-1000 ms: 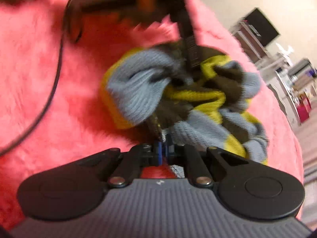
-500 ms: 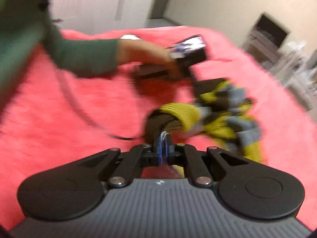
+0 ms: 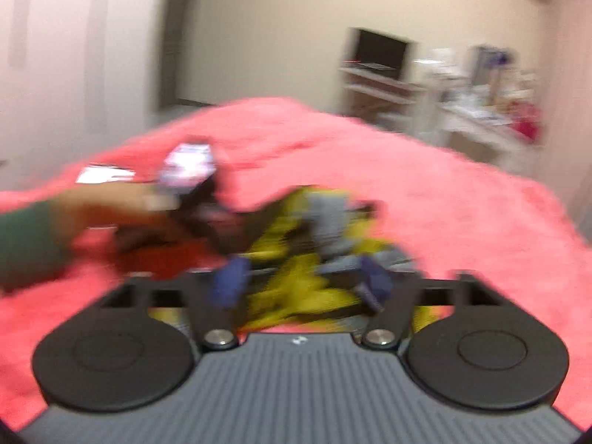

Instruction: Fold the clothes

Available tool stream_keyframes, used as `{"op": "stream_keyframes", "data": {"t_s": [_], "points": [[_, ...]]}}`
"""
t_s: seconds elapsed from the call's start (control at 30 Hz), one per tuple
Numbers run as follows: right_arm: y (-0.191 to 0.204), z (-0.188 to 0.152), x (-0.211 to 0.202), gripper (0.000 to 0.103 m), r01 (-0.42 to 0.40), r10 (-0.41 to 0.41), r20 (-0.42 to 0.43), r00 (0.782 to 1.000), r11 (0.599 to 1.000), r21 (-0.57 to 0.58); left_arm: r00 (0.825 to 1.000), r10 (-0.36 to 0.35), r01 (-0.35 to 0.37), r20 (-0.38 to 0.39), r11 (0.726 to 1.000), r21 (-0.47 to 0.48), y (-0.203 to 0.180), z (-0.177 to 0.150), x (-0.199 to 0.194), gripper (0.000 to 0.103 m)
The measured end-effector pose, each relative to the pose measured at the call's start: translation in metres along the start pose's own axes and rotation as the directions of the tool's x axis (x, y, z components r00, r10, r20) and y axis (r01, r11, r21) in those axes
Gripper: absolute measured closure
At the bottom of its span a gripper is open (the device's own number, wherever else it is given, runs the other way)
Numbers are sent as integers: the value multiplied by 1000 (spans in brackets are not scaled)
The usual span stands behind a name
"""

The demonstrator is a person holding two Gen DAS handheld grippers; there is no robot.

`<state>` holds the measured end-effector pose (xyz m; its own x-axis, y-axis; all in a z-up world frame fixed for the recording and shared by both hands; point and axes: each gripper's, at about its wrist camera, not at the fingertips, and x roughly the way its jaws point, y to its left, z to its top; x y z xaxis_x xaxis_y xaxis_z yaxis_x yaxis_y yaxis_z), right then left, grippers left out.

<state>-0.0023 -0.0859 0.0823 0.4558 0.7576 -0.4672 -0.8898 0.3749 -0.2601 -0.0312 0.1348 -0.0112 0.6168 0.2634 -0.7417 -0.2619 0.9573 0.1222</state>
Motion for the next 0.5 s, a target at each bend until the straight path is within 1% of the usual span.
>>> {"op": "stream_keyframes", "data": {"t_s": [0.03,0.1,0.13,0.17,0.2,0.23,0.3,0.37,0.4,0.5], "points": [[2,4,18,18,11,-11,-13,1000,1000,4,1000,2,-2,12,1000,-21,4,1,-1,0],[8,5,41,18,-65,64,12,998,997,50,999,3,2,48,996,-94,17,3,-6,0],[15,4,55,18,-109,108,13,994,990,92,998,2,6,67,992,-127,23,3,-9,0],[24,-1,66,18,-144,143,9,990,984,110,996,4,9,84,988,-157,28,4,-12,0],[34,-6,76,18,-176,176,5,984,977,122,996,6,10,90,986,-168,30,3,-14,0],[44,-11,85,18,-207,209,2,978,969,135,994,20,1,106,980,-200,36,4,-16,0],[63,-28,95,18,-224,227,-11,974,965,136,991,53,-22,123,971,-237,44,4,-18,0],[77,-47,102,18,-260,267,-27,963,954,149,989,67,-31,134,966,-257,47,5,-19,0],[83,-52,106,18,-290,299,-33,954,944,154,988,67,-28,139,964,-263,47,6,-19,0],[95,-53,104,18,-313,313,13,950,946,88,981,12,51,193,947,-317,49,9,-26,0]]}}
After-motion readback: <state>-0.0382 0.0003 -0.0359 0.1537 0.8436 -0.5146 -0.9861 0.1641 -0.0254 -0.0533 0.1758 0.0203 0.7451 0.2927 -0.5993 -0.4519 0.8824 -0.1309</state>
